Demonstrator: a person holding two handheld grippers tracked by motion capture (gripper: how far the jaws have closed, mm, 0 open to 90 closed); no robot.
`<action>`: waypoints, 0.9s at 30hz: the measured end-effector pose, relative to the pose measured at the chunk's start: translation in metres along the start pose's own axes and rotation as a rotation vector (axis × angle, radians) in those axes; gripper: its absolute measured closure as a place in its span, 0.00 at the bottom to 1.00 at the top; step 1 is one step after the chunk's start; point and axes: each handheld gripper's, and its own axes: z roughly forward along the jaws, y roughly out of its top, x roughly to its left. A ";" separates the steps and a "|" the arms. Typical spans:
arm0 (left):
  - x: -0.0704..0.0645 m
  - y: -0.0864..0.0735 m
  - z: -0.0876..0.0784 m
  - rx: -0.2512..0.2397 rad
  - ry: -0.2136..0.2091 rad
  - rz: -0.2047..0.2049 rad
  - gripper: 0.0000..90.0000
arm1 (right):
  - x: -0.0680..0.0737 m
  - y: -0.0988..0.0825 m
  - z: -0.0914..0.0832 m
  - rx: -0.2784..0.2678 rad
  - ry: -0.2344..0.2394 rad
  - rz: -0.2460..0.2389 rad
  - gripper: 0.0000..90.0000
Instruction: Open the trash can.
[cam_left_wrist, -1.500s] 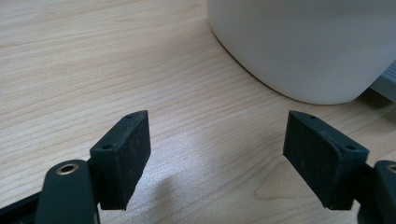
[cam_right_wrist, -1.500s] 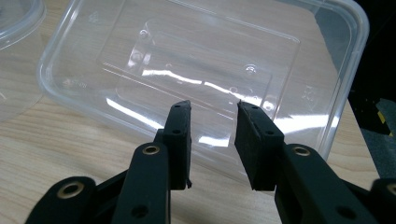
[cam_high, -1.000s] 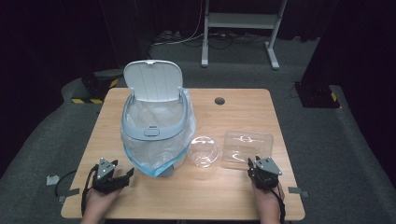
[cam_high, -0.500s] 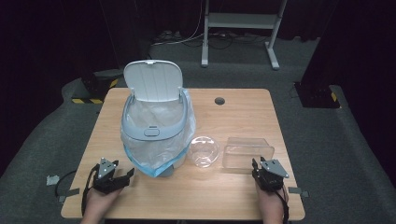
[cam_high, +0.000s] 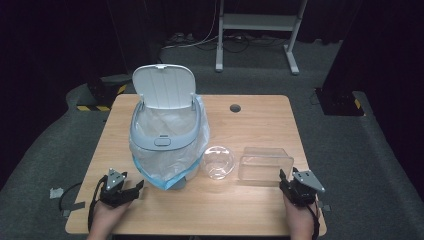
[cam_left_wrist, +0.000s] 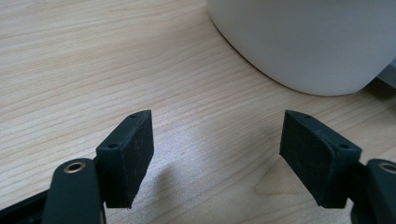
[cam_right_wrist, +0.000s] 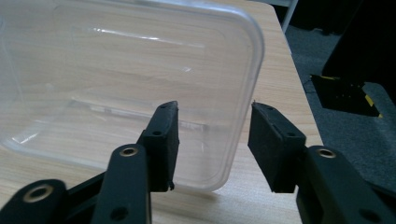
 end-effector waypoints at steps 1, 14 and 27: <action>0.000 0.000 0.000 0.000 0.001 0.002 0.29 | -0.002 0.001 0.000 0.000 0.009 0.008 0.56; -0.002 0.000 0.000 0.003 0.008 0.013 0.30 | -0.011 0.001 0.018 0.027 0.122 0.020 0.48; -0.001 0.000 0.000 -0.001 0.000 0.008 0.30 | 0.001 -0.004 0.011 0.039 0.090 0.017 0.72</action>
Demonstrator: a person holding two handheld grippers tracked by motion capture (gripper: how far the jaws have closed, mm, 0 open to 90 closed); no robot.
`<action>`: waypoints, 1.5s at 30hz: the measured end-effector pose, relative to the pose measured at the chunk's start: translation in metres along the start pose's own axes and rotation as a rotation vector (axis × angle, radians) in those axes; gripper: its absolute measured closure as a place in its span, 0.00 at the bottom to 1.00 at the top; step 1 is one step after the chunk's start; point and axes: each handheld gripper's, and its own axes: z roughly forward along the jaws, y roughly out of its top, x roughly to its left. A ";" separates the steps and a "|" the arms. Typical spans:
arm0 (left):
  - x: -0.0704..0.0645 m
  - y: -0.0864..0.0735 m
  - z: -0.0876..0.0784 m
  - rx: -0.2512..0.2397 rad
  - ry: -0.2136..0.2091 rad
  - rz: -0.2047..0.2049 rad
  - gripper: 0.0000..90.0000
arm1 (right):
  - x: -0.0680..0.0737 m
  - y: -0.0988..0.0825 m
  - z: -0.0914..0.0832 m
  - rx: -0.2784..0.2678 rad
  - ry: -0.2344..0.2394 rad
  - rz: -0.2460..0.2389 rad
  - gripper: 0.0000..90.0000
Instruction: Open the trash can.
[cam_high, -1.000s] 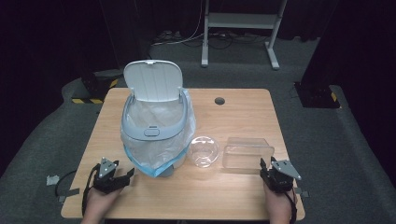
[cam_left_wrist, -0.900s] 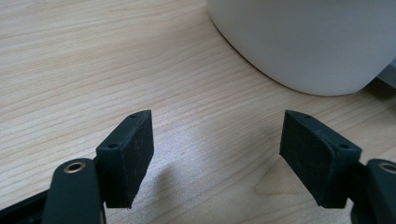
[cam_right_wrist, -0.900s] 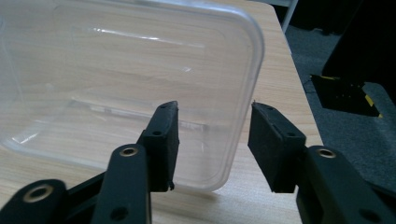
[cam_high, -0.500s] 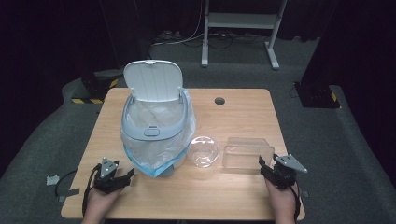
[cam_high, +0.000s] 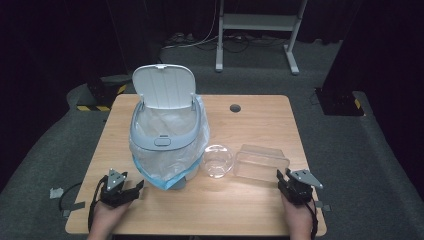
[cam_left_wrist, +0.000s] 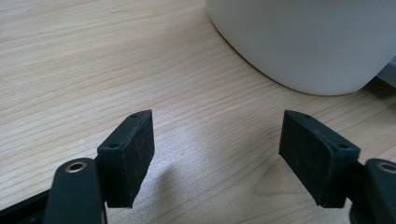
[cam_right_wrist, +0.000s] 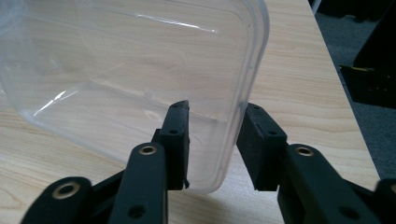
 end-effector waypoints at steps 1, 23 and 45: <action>0.000 0.000 0.000 -0.001 0.000 -0.002 0.30 | 0.000 0.000 -0.001 -0.001 -0.003 -0.002 0.74; 0.000 0.000 0.000 -0.002 0.004 -0.001 0.30 | 0.009 -0.002 -0.001 -0.008 0.001 0.007 0.83; -0.001 0.000 0.000 -0.005 -0.007 0.006 0.30 | 0.012 0.001 0.000 -0.049 0.042 0.018 0.82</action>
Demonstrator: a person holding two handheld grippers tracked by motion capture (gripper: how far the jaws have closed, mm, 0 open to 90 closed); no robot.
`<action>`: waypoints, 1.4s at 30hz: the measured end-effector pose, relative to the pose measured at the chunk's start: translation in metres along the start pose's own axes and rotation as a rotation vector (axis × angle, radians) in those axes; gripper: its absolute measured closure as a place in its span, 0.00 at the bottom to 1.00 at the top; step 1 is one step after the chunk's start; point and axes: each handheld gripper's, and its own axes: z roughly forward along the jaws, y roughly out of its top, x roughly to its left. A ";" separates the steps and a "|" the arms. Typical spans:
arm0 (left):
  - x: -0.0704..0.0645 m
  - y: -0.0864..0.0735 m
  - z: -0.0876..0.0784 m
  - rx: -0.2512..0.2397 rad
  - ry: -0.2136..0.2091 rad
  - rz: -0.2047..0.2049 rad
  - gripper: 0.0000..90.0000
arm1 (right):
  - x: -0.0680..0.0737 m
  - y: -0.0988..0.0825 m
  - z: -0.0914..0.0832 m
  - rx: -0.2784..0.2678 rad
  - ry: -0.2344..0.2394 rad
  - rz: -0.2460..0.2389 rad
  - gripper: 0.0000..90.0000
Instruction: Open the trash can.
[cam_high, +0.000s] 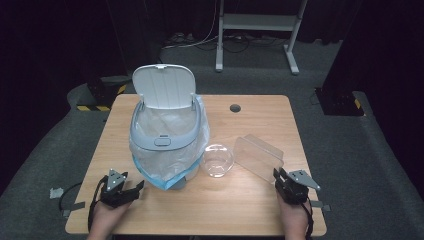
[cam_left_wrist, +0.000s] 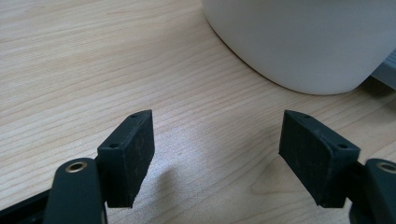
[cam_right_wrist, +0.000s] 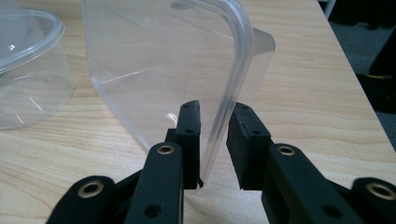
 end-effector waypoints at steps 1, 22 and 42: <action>0.000 0.000 0.000 0.000 0.000 0.000 0.30 | 0.000 0.001 0.000 -0.004 0.002 -0.001 0.81; -0.001 0.000 0.000 0.004 0.001 0.010 0.30 | 0.003 0.005 -0.006 -0.060 0.095 0.011 0.95; -0.001 0.000 0.000 -0.001 0.005 0.007 0.30 | 0.007 0.013 -0.020 -0.154 0.089 0.012 0.95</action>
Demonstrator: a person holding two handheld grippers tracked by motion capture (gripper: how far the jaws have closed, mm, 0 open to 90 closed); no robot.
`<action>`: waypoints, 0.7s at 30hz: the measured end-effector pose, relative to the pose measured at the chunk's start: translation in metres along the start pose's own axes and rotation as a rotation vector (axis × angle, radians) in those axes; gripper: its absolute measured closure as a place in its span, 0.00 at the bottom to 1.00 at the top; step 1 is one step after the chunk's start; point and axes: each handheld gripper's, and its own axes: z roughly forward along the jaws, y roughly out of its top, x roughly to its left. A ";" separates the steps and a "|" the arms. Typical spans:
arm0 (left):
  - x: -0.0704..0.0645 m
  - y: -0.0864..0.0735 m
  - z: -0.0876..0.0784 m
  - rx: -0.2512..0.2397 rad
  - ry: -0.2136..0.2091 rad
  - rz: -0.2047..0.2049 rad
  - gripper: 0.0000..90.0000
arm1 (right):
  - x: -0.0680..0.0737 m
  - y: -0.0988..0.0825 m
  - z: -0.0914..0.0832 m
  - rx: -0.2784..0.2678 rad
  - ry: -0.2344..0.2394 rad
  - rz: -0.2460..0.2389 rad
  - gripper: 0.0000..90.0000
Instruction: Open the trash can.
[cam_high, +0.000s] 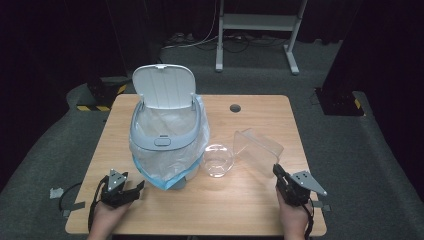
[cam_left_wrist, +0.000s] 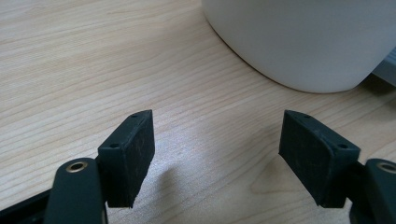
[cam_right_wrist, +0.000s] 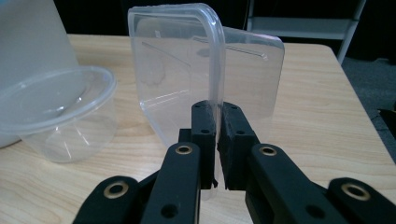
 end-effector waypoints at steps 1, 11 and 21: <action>0.000 0.000 0.000 -0.004 -0.002 -0.002 0.30 | 0.000 0.001 -0.001 -0.007 -0.002 0.000 0.95; 0.005 0.000 0.001 0.017 -0.037 -0.049 0.29 | 0.002 0.009 -0.013 -0.074 -0.024 -0.006 0.95; 0.005 0.001 0.004 0.058 -0.032 -0.061 0.29 | 0.006 0.015 -0.020 -0.126 -0.030 -0.004 0.95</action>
